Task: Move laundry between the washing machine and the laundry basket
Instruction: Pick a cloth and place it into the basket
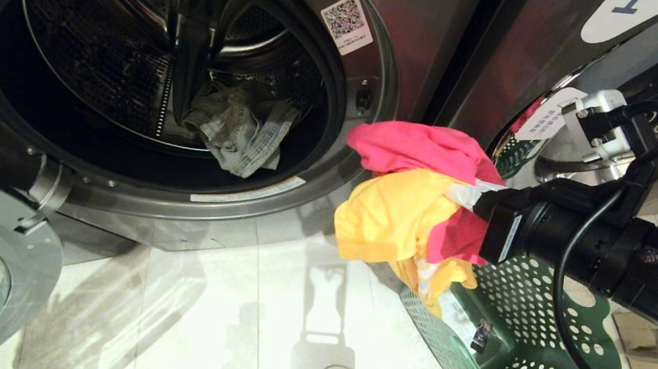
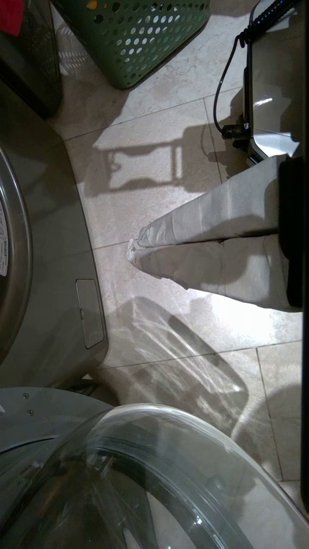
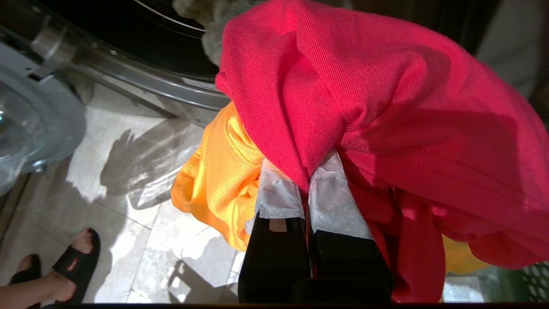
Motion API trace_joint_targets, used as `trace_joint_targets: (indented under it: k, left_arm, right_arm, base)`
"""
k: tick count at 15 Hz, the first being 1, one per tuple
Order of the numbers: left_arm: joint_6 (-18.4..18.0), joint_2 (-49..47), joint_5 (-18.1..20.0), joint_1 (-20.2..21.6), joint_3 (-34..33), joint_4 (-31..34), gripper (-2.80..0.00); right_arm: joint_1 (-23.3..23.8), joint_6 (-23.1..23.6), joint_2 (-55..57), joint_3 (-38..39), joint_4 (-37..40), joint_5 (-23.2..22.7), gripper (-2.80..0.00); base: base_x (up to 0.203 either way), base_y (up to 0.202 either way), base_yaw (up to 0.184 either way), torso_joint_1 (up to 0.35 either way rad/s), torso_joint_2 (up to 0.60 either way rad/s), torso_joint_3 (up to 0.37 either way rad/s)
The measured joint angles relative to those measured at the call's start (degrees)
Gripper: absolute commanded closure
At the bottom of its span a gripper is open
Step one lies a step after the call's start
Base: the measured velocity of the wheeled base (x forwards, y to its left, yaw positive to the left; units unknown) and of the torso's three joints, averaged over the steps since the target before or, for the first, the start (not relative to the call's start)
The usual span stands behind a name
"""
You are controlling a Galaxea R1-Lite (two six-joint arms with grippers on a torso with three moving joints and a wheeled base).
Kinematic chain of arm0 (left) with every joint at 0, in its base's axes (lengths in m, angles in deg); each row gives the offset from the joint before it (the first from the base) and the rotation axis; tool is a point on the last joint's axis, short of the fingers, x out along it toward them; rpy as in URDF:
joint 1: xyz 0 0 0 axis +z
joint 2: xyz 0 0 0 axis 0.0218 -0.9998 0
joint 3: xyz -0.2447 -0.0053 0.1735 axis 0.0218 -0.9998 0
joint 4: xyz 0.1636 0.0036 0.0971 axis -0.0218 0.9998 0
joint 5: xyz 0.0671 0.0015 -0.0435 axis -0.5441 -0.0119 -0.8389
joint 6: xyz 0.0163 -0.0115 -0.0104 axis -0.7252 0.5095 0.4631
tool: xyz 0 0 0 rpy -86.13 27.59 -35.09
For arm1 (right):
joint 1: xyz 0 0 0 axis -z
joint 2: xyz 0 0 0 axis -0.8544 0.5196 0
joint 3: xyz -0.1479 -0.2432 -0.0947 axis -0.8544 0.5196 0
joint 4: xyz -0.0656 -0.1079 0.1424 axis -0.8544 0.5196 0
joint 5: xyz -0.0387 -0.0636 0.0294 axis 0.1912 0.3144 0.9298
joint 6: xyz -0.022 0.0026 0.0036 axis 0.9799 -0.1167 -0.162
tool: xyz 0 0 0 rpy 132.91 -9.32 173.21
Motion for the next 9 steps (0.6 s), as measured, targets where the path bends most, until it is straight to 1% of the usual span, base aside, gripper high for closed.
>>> trace_joint_targets:
  k: [3, 6, 9]
  left_arm:
    - [0.0, 0.0, 0.0, 0.0, 0.0, 0.0, 0.00]
    - [0.0, 0.0, 0.0, 0.0, 0.0, 0.0, 0.00]
    - [0.0, 0.0, 0.0, 0.0, 0.0, 0.0, 0.00]
  right_arm:
    - [-4.7, -0.2, 0.7, -1.8, -0.1, 1.8, 0.00]
    - [-5.8, -0.3, 2.4, -4.3, 0.9, 5.0, 0.00]
    - [-6.1, 0.3, 3.8, -7.6, 5.1, 5.8, 0.00]
  base:
    - [0.000, 0.000, 0.000, 0.000, 0.00, 0.000]
    - [0.000, 0.000, 0.000, 0.000, 0.00, 0.000]
    - [0.000, 0.000, 0.000, 0.000, 0.00, 0.000]
